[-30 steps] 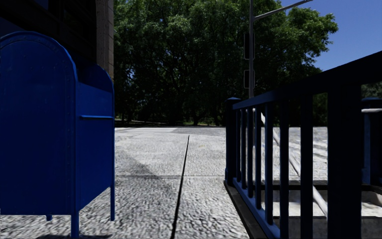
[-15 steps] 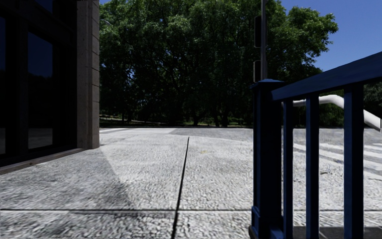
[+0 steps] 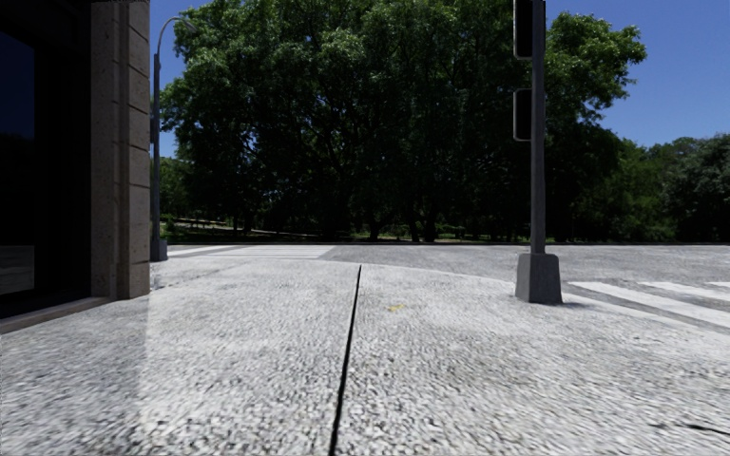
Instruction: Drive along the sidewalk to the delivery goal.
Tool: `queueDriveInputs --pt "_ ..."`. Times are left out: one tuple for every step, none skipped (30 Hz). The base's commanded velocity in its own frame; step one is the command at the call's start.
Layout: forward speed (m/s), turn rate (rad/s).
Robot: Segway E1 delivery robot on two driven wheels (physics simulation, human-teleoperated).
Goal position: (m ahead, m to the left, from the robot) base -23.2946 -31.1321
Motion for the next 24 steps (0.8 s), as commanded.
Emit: queueDriveInputs --pt "2.00 0.00" --pt "2.00 0.00" --pt "2.00 0.00" --pt "2.00 0.00" --pt "2.00 -0.09" --pt "1.85 -0.27" --pt "1.85 -0.27" --pt "1.77 -0.37" --pt "1.74 -0.48" --pt "1.73 -0.58" --pt "1.73 -0.61" --pt "1.73 -0.61" --pt "1.72 -0.63" --pt "1.72 -0.67" --pt "1.70 -0.69" --pt "1.66 -0.73" --pt "1.66 -0.73" --pt "1.62 -0.76" --pt "1.59 -0.77" --pt "1.58 -0.77" --pt "1.58 -0.77" --pt "1.57 -0.77" --pt "1.57 -0.77" --pt "1.57 -0.77"
